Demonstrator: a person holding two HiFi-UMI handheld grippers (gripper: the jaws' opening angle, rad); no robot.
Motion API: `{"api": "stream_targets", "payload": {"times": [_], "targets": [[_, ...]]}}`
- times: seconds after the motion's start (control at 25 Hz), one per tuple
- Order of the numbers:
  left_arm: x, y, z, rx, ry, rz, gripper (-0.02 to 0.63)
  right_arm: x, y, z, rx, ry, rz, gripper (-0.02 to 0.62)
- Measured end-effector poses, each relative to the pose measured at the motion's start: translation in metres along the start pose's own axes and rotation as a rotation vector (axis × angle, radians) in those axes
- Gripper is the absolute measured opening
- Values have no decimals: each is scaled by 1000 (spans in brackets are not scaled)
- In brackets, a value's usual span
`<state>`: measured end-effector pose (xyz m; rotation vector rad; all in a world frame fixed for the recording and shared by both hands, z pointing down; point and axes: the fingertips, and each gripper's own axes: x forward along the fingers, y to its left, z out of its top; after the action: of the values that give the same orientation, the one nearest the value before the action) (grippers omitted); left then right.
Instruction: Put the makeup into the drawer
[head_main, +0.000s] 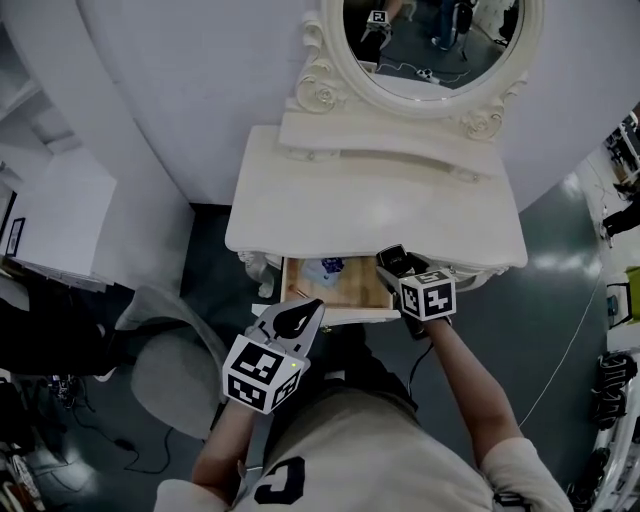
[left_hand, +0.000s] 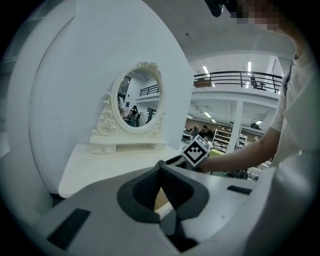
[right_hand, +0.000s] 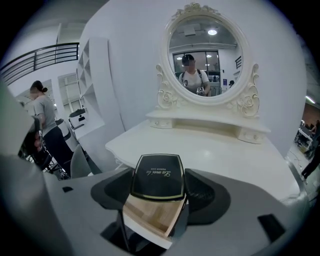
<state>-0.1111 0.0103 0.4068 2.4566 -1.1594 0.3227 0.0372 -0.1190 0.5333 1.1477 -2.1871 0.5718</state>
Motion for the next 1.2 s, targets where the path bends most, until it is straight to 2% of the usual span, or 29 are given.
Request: {"api": "stream_targets", "payload": {"times": [0.24, 0.44, 0.64, 0.96, 1.2], "targets": [[1, -16, -17, -10, 35, -52, 55, -24, 35, -19, 7, 15, 78, 328], [6, -25, -25, -17, 52, -57, 55, -11, 53, -38, -60, 81, 144, 328], [10, -12, -29, -29, 83, 7, 55, 29, 57, -49, -117, 152, 201, 328], [37, 16, -29, -70, 145, 105, 55, 82, 52, -60, -152, 231, 291, 328], [66, 28, -27, -99, 176, 141, 55, 115, 43, -71, -131, 290, 335, 328]]}}
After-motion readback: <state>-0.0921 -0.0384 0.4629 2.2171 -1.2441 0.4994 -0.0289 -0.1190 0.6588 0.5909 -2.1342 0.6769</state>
